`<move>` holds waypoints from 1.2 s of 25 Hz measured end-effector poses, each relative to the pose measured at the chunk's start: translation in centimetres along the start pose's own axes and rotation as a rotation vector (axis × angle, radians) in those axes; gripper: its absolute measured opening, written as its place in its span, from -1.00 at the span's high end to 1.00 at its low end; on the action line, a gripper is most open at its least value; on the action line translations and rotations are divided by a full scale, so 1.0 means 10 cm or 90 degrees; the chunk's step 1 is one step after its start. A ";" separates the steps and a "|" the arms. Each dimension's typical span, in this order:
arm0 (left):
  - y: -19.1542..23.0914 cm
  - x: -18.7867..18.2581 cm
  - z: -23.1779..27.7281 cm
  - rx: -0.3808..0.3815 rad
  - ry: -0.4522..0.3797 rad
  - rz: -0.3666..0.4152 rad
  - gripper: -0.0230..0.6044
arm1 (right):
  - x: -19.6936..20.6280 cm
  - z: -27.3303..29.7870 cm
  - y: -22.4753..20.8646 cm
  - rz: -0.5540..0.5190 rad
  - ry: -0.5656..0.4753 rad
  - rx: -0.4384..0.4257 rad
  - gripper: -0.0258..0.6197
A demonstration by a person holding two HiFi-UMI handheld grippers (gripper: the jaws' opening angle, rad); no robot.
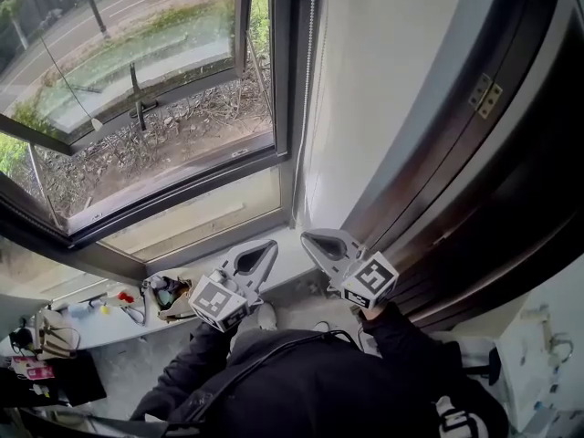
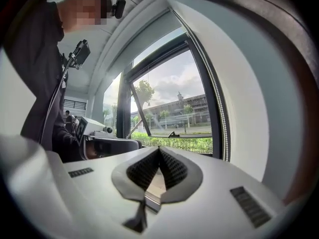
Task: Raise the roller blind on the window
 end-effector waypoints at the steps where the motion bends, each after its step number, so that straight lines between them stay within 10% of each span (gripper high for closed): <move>1: 0.00 0.00 0.00 0.000 -0.001 -0.001 0.91 | -0.01 0.01 0.02 -0.003 -0.002 -0.003 0.90; 30: -0.01 -0.02 -0.04 -0.003 -0.007 -0.003 0.91 | -0.08 0.07 0.14 -0.024 -0.031 -0.010 0.91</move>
Point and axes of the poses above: the fingertips, and each gripper's own axes: z forward along the fingers, y to its left, x out of its underside, the point moved 8 cm from there along -z, backward along the fingers, and after that the axes turned 2 degrees about -x, right-handed, at the moved point
